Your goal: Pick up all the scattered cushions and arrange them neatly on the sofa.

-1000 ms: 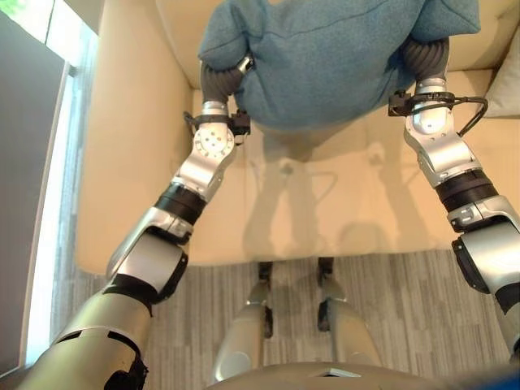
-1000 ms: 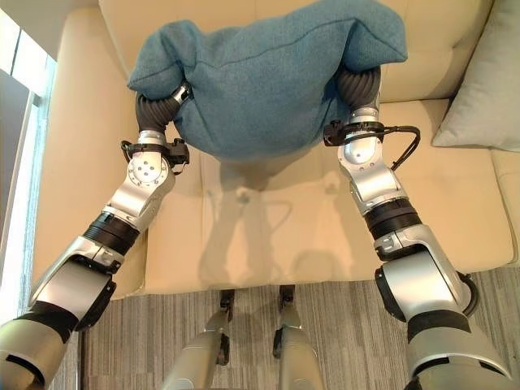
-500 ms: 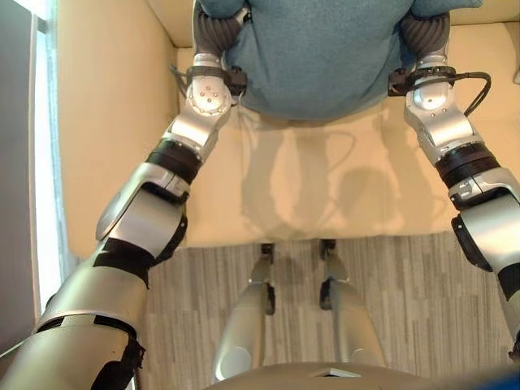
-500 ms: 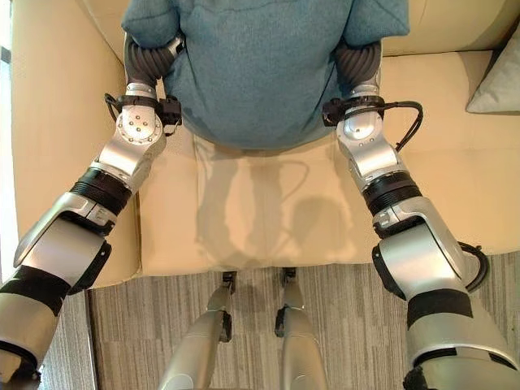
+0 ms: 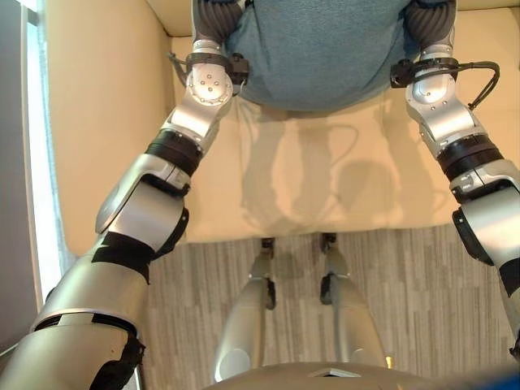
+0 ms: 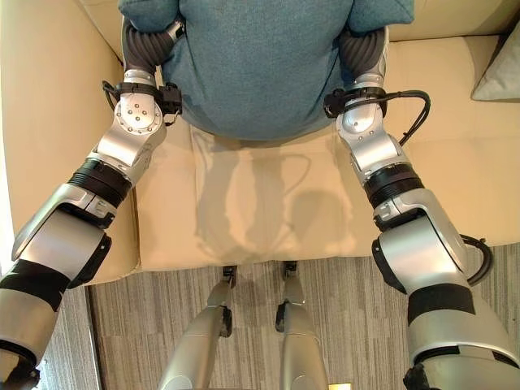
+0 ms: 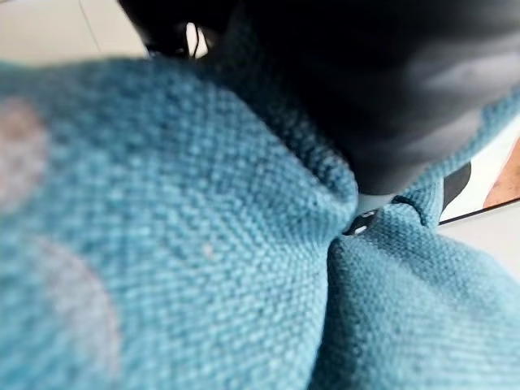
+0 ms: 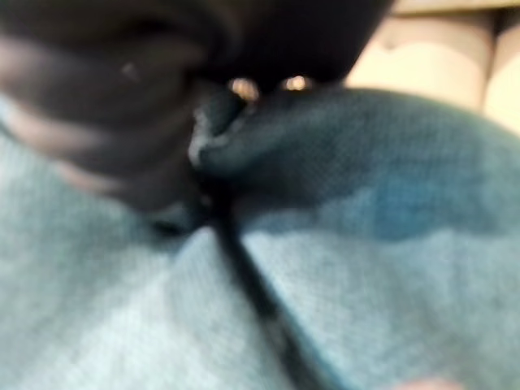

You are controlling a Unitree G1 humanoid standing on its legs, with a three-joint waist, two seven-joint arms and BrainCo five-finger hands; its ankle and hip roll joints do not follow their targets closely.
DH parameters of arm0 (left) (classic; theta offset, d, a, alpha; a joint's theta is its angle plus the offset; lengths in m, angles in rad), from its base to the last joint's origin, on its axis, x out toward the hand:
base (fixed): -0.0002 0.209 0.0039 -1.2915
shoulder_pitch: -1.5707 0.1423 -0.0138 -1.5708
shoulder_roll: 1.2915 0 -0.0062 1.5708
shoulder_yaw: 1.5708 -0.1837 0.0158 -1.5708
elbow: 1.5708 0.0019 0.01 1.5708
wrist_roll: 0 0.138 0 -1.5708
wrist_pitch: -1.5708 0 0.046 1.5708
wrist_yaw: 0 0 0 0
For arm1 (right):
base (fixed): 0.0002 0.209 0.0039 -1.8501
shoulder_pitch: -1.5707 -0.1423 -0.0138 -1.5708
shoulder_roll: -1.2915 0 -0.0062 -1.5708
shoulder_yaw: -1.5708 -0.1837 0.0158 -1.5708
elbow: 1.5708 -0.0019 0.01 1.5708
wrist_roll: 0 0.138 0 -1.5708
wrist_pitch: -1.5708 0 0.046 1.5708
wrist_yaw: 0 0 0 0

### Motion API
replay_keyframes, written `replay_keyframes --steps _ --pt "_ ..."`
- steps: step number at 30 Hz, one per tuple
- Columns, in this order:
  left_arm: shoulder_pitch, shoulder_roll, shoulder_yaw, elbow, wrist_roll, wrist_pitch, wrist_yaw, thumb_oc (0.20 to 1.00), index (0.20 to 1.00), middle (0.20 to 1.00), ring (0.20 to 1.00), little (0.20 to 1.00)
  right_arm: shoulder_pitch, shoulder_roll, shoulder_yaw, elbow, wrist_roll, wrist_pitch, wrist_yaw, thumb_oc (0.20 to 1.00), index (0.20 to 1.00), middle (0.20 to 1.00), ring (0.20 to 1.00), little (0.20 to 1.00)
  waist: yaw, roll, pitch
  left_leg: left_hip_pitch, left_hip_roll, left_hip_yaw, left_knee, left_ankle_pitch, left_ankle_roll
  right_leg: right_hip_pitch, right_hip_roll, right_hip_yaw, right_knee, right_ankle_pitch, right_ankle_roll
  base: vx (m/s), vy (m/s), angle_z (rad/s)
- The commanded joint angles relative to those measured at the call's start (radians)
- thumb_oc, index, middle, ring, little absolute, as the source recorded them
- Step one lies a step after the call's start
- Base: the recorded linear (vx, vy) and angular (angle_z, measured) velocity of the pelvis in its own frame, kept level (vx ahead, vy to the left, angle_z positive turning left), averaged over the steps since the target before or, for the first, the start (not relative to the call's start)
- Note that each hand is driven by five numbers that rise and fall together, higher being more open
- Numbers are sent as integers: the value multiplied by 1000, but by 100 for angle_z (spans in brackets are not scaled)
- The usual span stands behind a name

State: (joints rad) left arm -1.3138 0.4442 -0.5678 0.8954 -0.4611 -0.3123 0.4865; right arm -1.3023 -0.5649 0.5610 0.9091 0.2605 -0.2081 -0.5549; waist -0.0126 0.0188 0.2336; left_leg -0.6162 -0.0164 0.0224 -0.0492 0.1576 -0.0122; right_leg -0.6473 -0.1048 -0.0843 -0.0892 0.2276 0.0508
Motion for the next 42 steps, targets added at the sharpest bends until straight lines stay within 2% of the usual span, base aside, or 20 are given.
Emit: replay_keyframes --steps 1,4,5,8,9,10,11,16,21,26,29,30,34,42 --pt "-256 -73 -95 16 37 -68 -30 200 200 200 200 200 -212 65 66 -3 -62 -55 28 200 200 200 200 200 -9 -12 55 -61 -11 -21 118 -159 -42 8 -60 19 112 -153 112 -9 -8 -5" --pt "-265 -92 -95 35 37 -59 -23 222 222 222 222 222 -218 84 77 27 -61 -43 25 200 200 200 200 200 -16 -14 56 -67 -15 -19 129 -163 -39 0 -59 29 118 -154 109 -12 -18 -5" --pt "-271 -96 -92 45 37 -53 -15 868 868 868 868 868 -227 87 83 44 -74 -35 18 200 200 200 200 200 -17 -14 59 -67 -15 -18 131 -164 -38 0 -60 30 118 -154 110 -13 -6 -3" --pt "-297 -91 -95 68 98 -30 24 777 777 777 777 777 -256 79 118 90 -182 8 -43 200 200 200 200 200 -19 -8 62 -76 -20 -13 134 -163 -37 -11 -62 32 118 -147 111 0 0 0" --pt "-306 -92 -96 76 128 -19 51 812 812 812 812 812 -266 78 126 108 -231 32 -76 200 200 200 200 200 -19 -4 62 -80 -21 -11 134 -163 -36 -16 -61 34 119 -147 111 0 0 0" --pt "-315 -95 -93 88 144 -10 69 931 931 931 931 931 -273 81 133 126 -262 50 -93 200 200 200 200 200 -20 -2 61 -85 -21 -11 134 -162 -36 -23 -62 35 121 -146 111 -1 17 -5" --pt "-321 -98 -91 101 153 -5 79 1000 1000 1000 1000 1000 -281 81 142 144 -285 66 -108 200 200 200 200 200 -21 0 58 -89 -22 -11 134 -161 -35 -28 -61 36 122 -147 111 3 -1 -7" --pt "-386 -116 -112 177 142 4 82 1000 1000 1000 1000 1000 -342 101 194 224 -299 101 -114 200 200 200 200 200 -23 7 51 -108 -22 -14 127 -153 -33 -54 -61 41 127 -147 111 1 -1 -1" --pt "-487 -109 -156 263 110 18 52 1000 1000 1000 1000 1000 -438 118 300 322 -233 111 -39 200 200 200 200 200 -31 13 46 -131 -23 -12 111 -133 -35 -94 -60 53 138 -141 115 3 -6 0" --pt "-507 -123 -166 284 89 11 39 1000 1000 1000 1000 1000 -464 113 330 355 -215 114 -22 200 200 200 200 200 -30 17 33 -133 -24 -12 80 -117 -40 -104 -56 51 125 -131 116 13 -12 0" --pt "-512 -133 -160 291 75 11 42 1000 1000 1000 1000 1000 -470 114 339 380 -218 125 -28 862 862 862 862 862 -30 19 30 -131 -23 -10 65 -104 -44 -105 -54 48 119 -125 118 0 0 0" --pt "-516 -144 -152 295 69 12 50 1000 1000 1000 1000 1000 -477 110 347 394 -226 136 -35 1000 1000 1000 1000 1000 -30 20 27 -132 -23 -9 56 -99 -47 -106 -52 46 114 -124 119 0 0 0" --pt "-532 -184 -145 329 182 71 155 1000 1000 1000 1000 1000 -498 111 375 430 -293 173 -98 1000 1000 1000 1000 1000 -26 21 10 -137 -22 -7 41 -95 -47 -122 -49 43 102 -117 119 4 -8 0" --pt "-532 -179 -150 361 282 130 213 1000 1000 1000 1000 1000 -510 64 404 473 -408 234 -177 1000 1000 1000 1000 1000 -27 21 -14 -137 -24 -4 48 -98 -46 -117 -53 42 97 -112 121 5 -5 -1"
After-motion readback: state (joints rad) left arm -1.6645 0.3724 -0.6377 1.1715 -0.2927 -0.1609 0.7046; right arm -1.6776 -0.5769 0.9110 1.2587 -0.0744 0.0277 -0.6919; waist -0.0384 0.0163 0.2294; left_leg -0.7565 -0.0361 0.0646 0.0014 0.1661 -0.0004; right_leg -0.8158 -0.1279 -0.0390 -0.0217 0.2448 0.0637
